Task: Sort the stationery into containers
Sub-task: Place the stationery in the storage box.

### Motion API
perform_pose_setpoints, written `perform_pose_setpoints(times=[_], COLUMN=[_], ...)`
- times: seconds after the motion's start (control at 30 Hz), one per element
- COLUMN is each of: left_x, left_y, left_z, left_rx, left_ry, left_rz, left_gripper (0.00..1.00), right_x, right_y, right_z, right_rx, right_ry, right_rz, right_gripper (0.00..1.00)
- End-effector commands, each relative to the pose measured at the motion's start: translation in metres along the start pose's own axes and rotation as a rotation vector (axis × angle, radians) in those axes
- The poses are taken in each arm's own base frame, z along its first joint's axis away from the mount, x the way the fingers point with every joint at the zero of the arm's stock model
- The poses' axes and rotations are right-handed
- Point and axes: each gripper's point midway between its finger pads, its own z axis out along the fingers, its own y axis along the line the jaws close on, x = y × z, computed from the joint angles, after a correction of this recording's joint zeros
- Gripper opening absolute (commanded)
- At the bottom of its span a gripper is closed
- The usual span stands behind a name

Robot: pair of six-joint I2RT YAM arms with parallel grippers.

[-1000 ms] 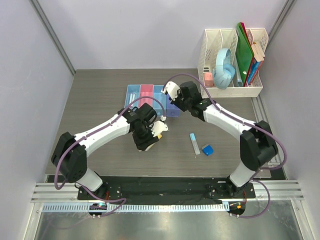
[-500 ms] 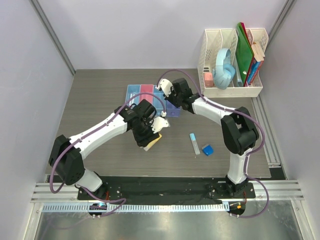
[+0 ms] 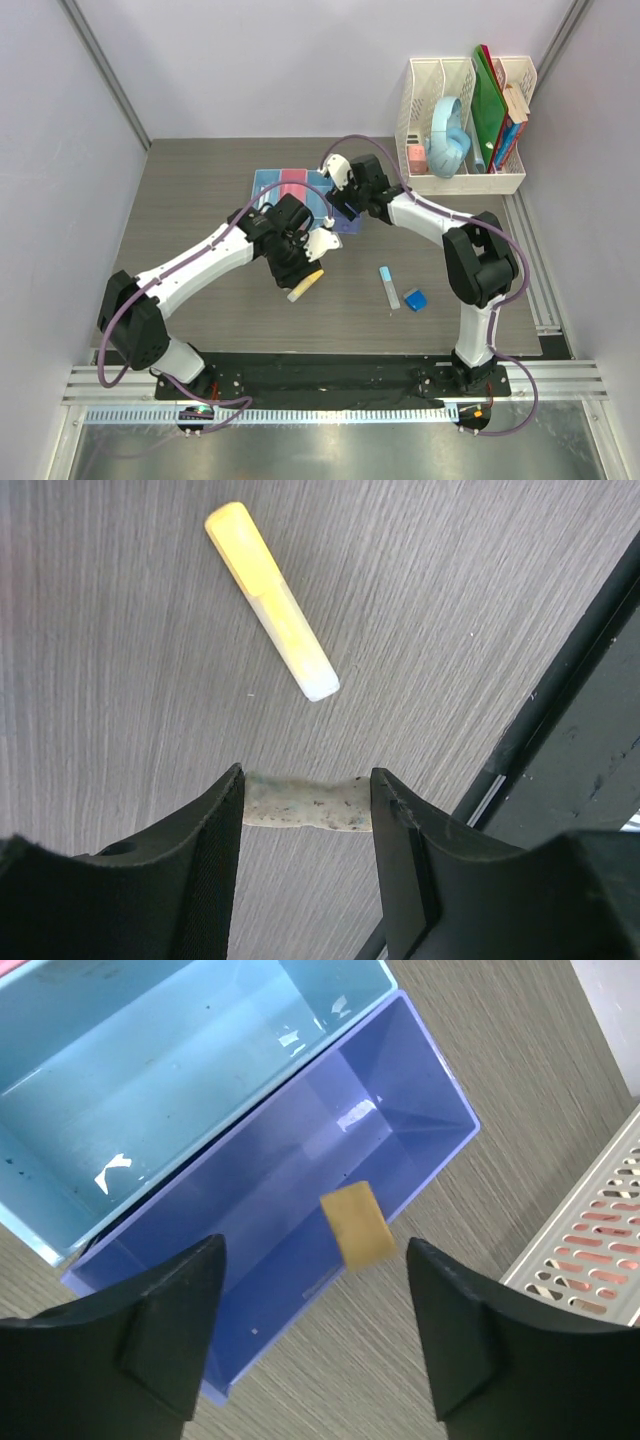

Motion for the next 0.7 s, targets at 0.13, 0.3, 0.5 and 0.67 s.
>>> perform_pose_setpoints(times=[0.13, 0.3, 0.5, 0.67], left_x=[-0.031, -0.040, -0.067, -0.095], left_y=[0.023, 0.036, 0.056, 0.078], left_z=[-0.004, 0.008, 0.022, 0.033], left_rx=[-0.050, -0.028, -0.033, -0.047], left_ry=[-0.079, -0.074, -0.090, -0.109], left_rz=[0.033, 0.014, 0.021, 0.038], left_gripper=[0.49, 0.49, 0.49, 0.49], right_x=[-0.030, -0.029, -0.009, 0.019], right_y=[-0.066, -0.098, -0.131, -0.139], right_z=[-0.041, -0.079, -0.121, -0.154], right_rx=[0.172, 0.254, 0.368, 0.411], right_ry=[-0.108, -0.124, -0.094, -0.076], right_rz=[0.115, 0.164, 0.201, 0.219], right_gripper=[0.89, 0.92, 0.93, 0.93])
